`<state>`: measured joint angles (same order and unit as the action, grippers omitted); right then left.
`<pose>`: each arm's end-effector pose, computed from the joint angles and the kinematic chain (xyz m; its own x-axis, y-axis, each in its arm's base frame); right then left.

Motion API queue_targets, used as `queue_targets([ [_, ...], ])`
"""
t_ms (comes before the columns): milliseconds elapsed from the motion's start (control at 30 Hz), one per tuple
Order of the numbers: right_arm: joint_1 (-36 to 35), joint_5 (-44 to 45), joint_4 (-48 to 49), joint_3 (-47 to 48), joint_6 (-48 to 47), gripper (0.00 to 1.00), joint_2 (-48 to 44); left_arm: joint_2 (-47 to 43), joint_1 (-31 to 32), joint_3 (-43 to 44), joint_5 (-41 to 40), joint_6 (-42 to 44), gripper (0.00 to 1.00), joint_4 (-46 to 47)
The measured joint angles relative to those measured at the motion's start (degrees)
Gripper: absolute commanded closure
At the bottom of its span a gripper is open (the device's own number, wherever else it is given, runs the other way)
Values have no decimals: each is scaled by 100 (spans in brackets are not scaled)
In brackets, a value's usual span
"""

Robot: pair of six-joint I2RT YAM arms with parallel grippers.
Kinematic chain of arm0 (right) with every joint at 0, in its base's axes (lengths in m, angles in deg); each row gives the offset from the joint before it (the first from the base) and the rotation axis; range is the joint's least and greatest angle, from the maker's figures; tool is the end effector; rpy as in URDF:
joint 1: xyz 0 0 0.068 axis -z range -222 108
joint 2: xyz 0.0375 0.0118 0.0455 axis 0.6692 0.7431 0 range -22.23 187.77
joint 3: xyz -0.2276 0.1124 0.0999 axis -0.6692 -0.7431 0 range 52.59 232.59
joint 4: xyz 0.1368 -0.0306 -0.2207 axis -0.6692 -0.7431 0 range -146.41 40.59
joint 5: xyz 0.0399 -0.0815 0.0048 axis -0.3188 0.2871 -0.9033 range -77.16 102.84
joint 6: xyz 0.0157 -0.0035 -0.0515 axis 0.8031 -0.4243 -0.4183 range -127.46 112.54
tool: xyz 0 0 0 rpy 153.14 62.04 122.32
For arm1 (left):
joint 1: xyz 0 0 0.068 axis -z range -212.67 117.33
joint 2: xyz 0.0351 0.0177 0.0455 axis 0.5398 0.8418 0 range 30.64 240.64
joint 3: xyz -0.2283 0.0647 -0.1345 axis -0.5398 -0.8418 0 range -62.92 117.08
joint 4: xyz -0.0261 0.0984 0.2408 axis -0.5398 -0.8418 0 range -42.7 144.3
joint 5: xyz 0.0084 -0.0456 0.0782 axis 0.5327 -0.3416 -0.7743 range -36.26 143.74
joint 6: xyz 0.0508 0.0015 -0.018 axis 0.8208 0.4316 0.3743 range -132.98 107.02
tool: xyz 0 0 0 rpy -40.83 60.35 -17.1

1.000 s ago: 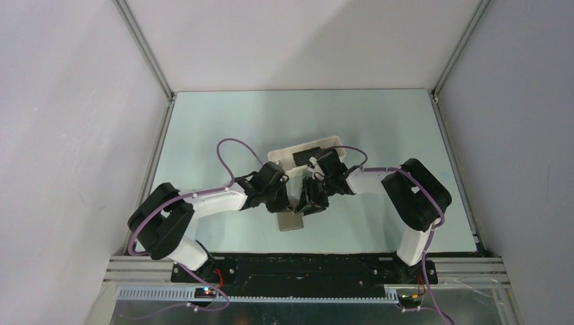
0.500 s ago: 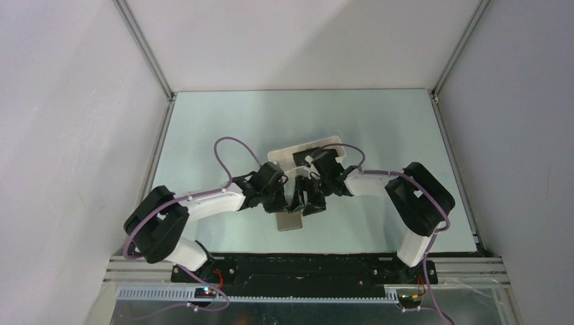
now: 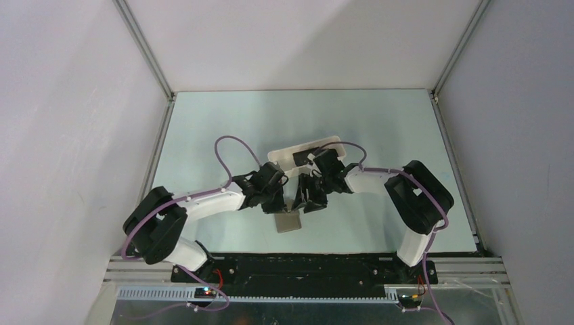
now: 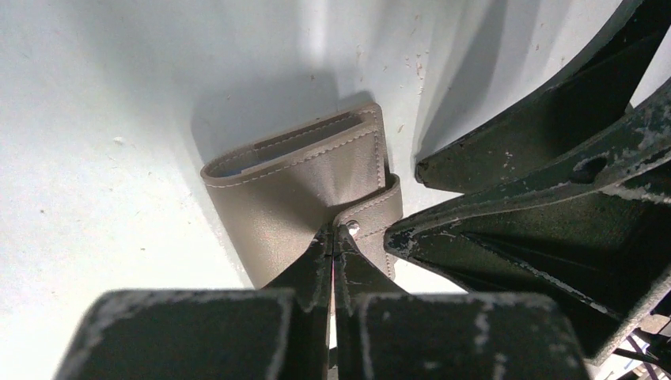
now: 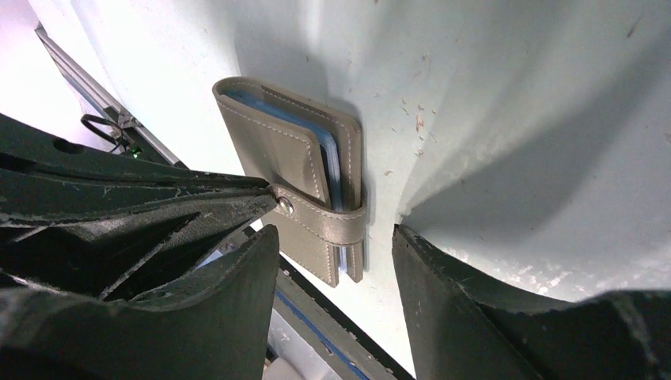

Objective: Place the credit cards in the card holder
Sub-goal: Close the card holder at the center of the board.

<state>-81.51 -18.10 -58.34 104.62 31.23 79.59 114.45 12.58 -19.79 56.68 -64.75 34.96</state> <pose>0.2448 0.2256 0.1342 -0.9845 -0.1167 -0.1307 -0.1744 0.7239 0.6675 0.1896 -0.1940 0.1668 -0.9487 -0.1575 -0.2743 -0.0291 0.9070 -0.4201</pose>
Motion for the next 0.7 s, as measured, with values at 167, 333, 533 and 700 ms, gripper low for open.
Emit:
queue_targets([
  [167,-17,7,-109,181,-39,38,122,15,2,61,-24,52,100,-96],
  [333,-92,52,-210,302,-120,37,177,85,20,109,-39,83,100,-142],
  [533,-162,184,-319,367,-142,38,179,144,46,166,-79,83,100,-201],
  [700,-267,304,-334,415,-140,41,212,168,57,179,-109,83,100,-243],
])
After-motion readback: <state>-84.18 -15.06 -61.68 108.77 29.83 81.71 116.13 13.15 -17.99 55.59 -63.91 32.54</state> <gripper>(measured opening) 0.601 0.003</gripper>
